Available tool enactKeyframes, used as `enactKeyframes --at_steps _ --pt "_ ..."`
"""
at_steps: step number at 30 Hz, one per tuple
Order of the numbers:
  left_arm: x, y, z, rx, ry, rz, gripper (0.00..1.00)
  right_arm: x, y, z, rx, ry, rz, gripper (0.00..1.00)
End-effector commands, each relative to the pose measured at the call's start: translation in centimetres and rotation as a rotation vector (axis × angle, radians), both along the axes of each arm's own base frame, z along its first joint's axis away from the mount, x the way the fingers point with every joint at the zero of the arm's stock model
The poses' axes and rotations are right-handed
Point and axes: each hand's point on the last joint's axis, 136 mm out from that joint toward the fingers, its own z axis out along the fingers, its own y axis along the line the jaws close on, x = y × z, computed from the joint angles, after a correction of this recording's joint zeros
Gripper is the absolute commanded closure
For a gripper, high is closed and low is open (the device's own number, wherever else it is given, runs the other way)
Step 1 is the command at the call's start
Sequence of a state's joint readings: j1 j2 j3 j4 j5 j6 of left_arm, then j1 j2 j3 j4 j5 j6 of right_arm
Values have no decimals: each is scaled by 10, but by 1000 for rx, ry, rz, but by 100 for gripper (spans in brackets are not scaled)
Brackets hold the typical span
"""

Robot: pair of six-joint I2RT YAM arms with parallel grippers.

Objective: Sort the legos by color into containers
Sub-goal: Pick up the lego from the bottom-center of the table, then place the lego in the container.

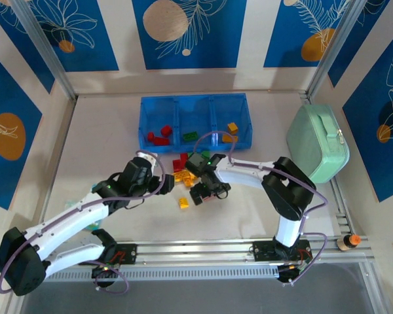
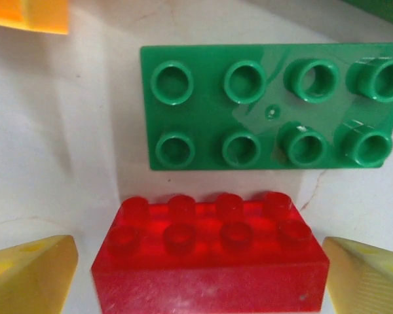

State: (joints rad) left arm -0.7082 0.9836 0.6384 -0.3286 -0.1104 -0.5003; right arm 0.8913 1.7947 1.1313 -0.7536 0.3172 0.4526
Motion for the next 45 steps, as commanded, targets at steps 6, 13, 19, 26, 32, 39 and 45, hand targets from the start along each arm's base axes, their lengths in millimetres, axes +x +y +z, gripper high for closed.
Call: enactKeyframes --at_steps 6,13,19,26,32,39,45 --pt "-2 23 -6 52 -8 73 12 -1 4 9 -18 -12 24 39" --pt "-7 54 0 55 -19 213 9 1 19 58 89 -70 35 54" --pt "-13 90 4 -110 -17 407 9 54 47 137 237 -229 0 55" --pt "-40 105 -37 -46 148 467 11 107 97 170 310 -252 13 57" --pt "-53 101 -49 -124 171 452 13 145 142 168 368 -251 52 59" --pt "-55 98 -46 -101 169 400 13 173 193 155 431 -282 116 59" --pt "-58 99 -47 -84 172 393 13 189 199 134 428 -263 92 59"
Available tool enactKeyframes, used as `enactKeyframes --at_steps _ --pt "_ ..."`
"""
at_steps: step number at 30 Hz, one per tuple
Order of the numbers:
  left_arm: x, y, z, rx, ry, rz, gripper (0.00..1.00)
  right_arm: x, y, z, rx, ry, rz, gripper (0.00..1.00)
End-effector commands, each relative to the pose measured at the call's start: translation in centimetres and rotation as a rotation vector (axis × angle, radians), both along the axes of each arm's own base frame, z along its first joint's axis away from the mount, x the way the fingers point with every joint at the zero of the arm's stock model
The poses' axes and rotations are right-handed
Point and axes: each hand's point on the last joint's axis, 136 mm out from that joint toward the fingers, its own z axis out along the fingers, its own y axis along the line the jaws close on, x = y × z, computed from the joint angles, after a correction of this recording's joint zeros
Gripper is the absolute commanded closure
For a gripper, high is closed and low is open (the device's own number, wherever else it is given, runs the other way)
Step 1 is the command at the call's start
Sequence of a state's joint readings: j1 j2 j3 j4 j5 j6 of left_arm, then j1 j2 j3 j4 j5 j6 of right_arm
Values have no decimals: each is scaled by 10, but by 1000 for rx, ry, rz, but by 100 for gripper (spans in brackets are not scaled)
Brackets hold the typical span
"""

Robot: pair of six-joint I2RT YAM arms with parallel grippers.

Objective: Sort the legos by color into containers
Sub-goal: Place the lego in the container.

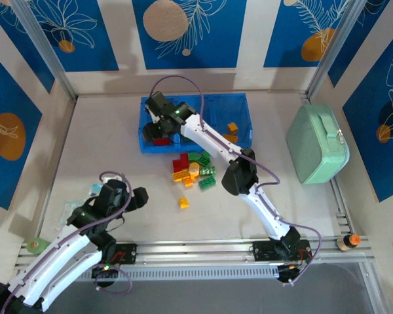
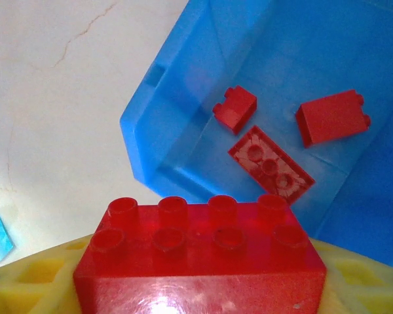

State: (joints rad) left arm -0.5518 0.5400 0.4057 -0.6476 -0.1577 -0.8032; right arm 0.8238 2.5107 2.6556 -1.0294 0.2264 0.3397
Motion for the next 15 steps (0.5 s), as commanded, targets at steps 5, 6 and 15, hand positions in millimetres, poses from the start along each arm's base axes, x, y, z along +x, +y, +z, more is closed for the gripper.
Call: enactKeyframes --at_steps 5,6,15 --pt "-2 -3 -2 -11 6 -22 13 -4 -2 -9 -2 37 35 59" --pt "-1 -4 -2 -16 5 -23 13 -3 -2 -10 0 35 34 59" --pt "0 -7 3 -25 2 -30 13 13 0 -29 -10 15 0 57"
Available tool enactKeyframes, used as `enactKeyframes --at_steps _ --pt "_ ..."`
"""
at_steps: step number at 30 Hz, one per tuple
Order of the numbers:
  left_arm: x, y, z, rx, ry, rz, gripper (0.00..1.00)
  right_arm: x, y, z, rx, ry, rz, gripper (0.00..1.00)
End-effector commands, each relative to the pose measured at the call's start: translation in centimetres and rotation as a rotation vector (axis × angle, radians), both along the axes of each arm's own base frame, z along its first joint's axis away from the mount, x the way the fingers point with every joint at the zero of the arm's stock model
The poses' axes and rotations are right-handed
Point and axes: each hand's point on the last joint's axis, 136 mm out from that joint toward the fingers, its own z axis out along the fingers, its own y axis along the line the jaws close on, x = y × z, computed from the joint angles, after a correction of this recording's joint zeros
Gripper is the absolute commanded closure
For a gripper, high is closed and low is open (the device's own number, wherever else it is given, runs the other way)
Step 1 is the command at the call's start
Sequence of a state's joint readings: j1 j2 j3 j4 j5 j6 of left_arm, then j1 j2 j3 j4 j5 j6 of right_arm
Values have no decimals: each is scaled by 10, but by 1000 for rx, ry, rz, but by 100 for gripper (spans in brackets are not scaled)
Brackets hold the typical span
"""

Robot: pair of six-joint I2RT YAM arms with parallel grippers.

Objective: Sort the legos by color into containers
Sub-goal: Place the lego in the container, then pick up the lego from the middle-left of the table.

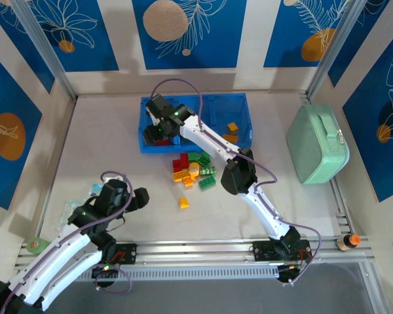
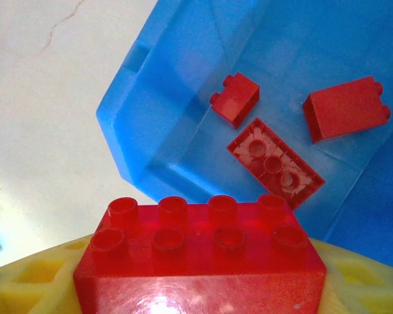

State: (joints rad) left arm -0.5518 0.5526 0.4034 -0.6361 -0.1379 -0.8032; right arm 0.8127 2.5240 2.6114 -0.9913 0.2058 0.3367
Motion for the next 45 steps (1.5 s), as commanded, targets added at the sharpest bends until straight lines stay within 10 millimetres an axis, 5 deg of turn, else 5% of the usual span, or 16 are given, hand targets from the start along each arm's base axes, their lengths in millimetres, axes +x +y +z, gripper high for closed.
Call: enactKeyframes --at_steps 1,7,13,18,23,31,37,45 --pt "1 -5 6 -19 -12 -27 13 13 -1 -10 -14 -23 -19 53" --pt "2 -14 19 6 -40 -107 14 29 -9 25 -4 -130 -109 20" --pt "5 -40 21 46 -18 -236 14 16 -30 88 39 -177 -165 16" --pt "12 -63 20 86 -26 -303 14 -14 -63 114 27 -193 -172 15" --pt "16 -92 17 78 -16 -386 14 -43 -117 101 28 -166 -237 11" --pt "1 -144 -3 167 65 -575 20 -79 -205 35 16 -17 -410 11" --pt "-3 -167 -34 208 177 -587 29 -96 -238 14 30 26 -492 11" --pt "2 -175 -56 255 261 -543 41 -109 -273 7 45 31 -553 11"
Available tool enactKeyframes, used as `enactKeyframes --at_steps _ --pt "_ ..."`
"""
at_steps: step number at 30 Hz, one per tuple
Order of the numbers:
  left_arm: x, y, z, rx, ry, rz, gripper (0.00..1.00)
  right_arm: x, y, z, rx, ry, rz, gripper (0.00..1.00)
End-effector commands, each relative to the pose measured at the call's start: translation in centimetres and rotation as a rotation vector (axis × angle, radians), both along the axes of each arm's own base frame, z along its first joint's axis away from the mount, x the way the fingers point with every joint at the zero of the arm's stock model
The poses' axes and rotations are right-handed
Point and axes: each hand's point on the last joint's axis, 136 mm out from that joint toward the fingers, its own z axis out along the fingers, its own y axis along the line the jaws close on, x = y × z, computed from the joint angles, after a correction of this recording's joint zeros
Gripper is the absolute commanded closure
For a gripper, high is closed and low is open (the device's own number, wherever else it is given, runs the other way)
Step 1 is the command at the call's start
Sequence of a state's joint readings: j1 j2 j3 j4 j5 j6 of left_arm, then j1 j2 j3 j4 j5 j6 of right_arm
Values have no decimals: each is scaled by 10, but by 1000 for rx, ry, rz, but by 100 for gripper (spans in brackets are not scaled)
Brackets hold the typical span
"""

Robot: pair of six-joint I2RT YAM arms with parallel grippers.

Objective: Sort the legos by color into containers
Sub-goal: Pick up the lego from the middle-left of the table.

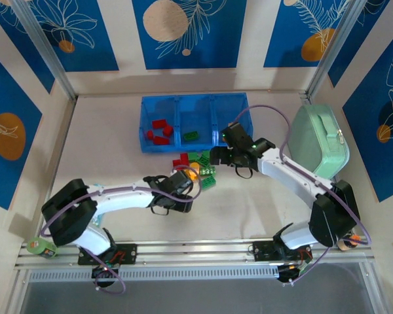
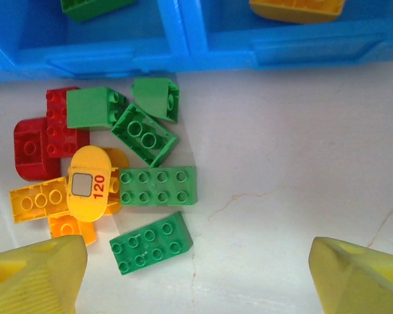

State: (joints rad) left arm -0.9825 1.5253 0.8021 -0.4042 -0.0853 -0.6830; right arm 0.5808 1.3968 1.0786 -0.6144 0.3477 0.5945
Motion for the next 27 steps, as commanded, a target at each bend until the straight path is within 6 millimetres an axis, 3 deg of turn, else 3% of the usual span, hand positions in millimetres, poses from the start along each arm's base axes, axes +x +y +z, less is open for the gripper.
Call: enactKeyframes --at_steps 1,8,13,20,27 --pt "2 -9 -1 8 21 16 44 -3 -11 4 47 -13 -39 12" --pt "5 -19 -9 50 58 21 67 -10 -39 6 77 -38 -96 12" --pt "14 -29 1 57 30 7 74 -18 -65 -13 64 2 -182 13" --pt "53 -63 57 2 -95 -48 75 -37 -87 -45 48 98 -274 13" --pt "126 -105 115 -91 -221 -69 76 -56 -98 -63 52 138 -346 14"
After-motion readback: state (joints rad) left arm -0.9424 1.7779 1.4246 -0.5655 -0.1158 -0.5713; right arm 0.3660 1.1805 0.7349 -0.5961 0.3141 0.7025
